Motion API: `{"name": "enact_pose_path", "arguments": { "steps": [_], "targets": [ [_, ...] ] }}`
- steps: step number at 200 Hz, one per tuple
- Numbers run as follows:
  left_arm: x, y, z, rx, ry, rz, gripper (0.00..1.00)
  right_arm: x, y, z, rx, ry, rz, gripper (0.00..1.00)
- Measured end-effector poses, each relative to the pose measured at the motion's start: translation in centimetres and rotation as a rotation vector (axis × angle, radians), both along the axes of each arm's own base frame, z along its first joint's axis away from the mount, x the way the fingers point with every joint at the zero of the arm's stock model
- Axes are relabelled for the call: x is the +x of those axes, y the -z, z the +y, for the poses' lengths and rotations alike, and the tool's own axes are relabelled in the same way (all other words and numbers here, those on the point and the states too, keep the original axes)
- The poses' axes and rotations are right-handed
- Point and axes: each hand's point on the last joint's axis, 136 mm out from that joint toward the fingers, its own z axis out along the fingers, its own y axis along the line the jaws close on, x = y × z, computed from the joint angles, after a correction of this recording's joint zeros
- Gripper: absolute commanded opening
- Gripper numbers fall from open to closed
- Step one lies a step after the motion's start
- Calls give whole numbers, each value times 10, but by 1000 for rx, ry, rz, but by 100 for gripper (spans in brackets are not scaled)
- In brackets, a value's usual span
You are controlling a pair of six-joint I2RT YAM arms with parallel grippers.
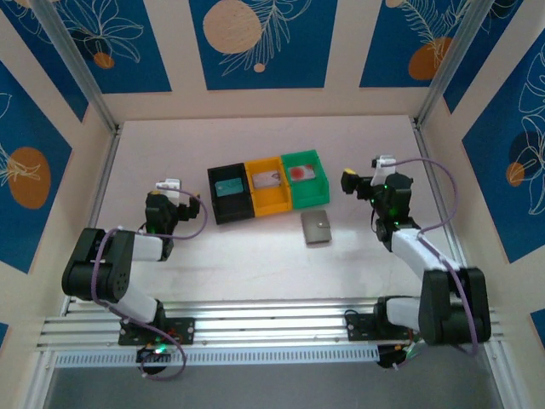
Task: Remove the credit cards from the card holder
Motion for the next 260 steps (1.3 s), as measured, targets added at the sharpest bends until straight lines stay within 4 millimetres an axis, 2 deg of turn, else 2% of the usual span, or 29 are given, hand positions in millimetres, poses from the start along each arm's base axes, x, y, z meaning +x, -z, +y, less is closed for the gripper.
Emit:
{"name": "enact_pose_path", "arguments": {
  "steps": [15,17,18,27,35,60,77,107,136,153,178,208,230,260],
  "targets": [
    [0,0,0,0,0,0,100,-15,-42,35,11,-67,-75,99],
    [0,0,0,0,0,0,100,-15,-42,35,11,-67,-75,99],
    [0,0,0,0,0,0,100,-19,-49,42,14,-86,-88,99],
    [0,0,0,0,0,0,100,-32,-66,62,47,-136,-110,99],
    [0,0,0,0,0,0,100,-41,-75,72,96,-161,-106,99],
    [0,0,0,0,0,0,100,-63,-100,66,269,-142,-89,99],
    [0,0,0,0,0,0,100,-72,-105,65,322,-142,-75,99],
    [0,0,0,0,0,0,100,-85,-91,77,314,-150,59,99],
    [0,0,0,0,0,0,100,-95,-81,79,268,-129,161,99],
    [0,0,0,0,0,0,100,-100,-66,81,235,-117,226,99],
    [0,0,0,0,0,0,100,-110,-32,81,161,-93,362,100],
    [-2,-2,1,4,-8,6,100,-118,-7,83,106,-90,459,95],
    [-8,-20,14,9,-89,14,100,-119,8,87,68,-96,524,91],
    [-3,-83,21,-74,-164,-19,100,-122,30,95,22,-109,603,83]
  ]
}}
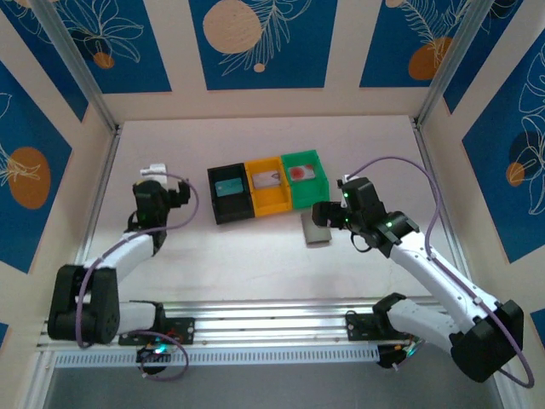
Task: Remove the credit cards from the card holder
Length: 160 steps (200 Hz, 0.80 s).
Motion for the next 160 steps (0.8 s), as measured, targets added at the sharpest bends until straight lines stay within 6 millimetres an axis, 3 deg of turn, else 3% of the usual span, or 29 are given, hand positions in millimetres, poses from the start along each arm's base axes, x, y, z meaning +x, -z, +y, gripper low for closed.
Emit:
{"name": "enact_pose_path", "arguments": {
  "steps": [33,51,90,109,134,160],
  "targets": [
    [-4,-75,-14,-172,29,-50,100,-1,13,5,-26,-18,41,71],
    [-17,-92,-26,-249,83,-34,100,0,23,7,-48,-32,69,65],
    [-65,-111,-42,-337,172,-17,100,0,58,8,-120,-43,189,59],
    [-82,-113,-46,-354,202,-22,100,2,75,9,-155,-44,249,54],
    [-99,-86,-49,-364,211,64,100,8,87,16,-186,-54,289,50],
    [-104,-72,-50,-353,210,126,100,15,96,22,-214,-62,314,47]
  ]
}}
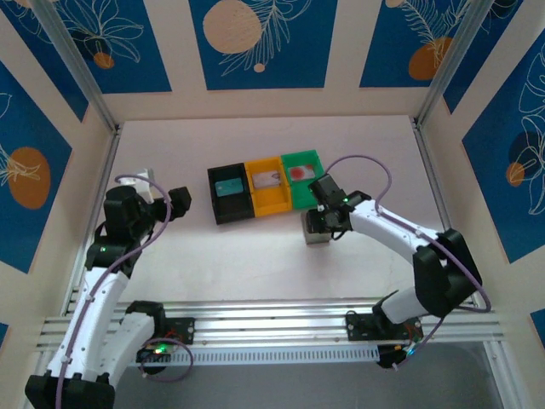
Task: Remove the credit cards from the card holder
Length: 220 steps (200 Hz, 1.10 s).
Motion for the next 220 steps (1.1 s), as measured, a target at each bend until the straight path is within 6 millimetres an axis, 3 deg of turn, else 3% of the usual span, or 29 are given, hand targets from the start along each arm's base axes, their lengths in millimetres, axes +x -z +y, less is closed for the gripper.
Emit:
{"name": "enact_pose_path", "arguments": {
  "steps": [43,80,137,187,220],
  "targets": [
    [1,25,-5,25,27,97,100,11,19,4,-58,-2,37,42],
    [3,30,-16,-23,63,135,100,15,24,1,-89,11,41,36],
    [6,31,-42,-91,139,213,100,23,25,-5,-117,39,27,36],
    [-14,35,-82,35,229,275,100,26,27,-11,-116,65,31,36],
    [-29,45,-90,72,218,322,100,25,33,-12,-120,89,49,33]
  ]
}}
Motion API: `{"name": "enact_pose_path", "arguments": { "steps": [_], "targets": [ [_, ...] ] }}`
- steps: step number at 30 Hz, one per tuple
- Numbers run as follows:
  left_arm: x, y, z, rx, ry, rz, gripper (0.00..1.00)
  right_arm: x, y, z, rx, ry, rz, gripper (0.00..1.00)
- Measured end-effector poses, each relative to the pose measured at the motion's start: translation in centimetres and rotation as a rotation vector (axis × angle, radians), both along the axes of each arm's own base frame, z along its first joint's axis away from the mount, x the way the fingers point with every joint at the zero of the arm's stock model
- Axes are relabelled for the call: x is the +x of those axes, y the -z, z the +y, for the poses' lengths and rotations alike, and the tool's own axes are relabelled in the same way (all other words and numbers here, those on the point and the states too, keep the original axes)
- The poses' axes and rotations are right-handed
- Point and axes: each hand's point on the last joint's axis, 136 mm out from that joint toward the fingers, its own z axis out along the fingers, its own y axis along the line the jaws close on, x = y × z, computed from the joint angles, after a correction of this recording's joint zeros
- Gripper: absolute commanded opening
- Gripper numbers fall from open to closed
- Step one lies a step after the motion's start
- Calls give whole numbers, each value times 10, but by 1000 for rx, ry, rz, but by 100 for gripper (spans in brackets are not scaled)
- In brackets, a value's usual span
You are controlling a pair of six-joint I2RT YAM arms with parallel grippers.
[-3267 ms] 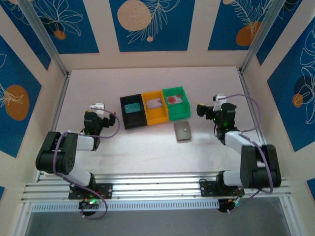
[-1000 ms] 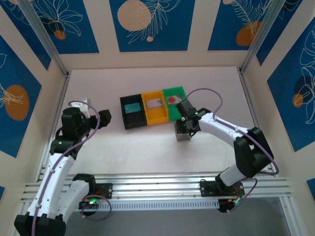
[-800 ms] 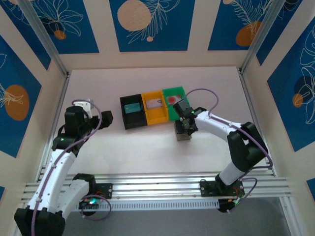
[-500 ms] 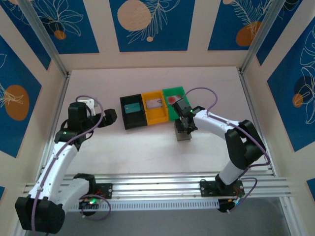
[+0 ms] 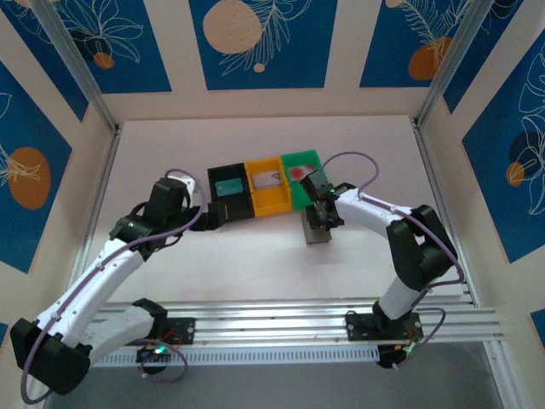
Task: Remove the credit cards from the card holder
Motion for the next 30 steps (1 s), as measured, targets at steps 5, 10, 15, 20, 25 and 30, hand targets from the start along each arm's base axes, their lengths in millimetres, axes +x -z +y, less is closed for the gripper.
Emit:
{"name": "enact_pose_path", "arguments": {
  "steps": [5,10,15,20,25,30],
  "targets": [
    [-13,3,-6,21,-11,19,100,-4,6,-2,9,34,9,33],
    [-24,6,-16,38,-1,24,100,-5,8,0,13,50,6,28],
    [-39,22,-28,58,20,48,100,-5,11,0,15,66,-2,22],
    [-46,33,-39,92,43,63,100,-5,11,0,25,80,-11,13],
    [-53,40,-48,118,66,70,100,-6,9,0,41,91,-28,0],
    [-56,42,-59,117,85,65,100,-6,9,-1,67,95,-44,0]
  ]
}}
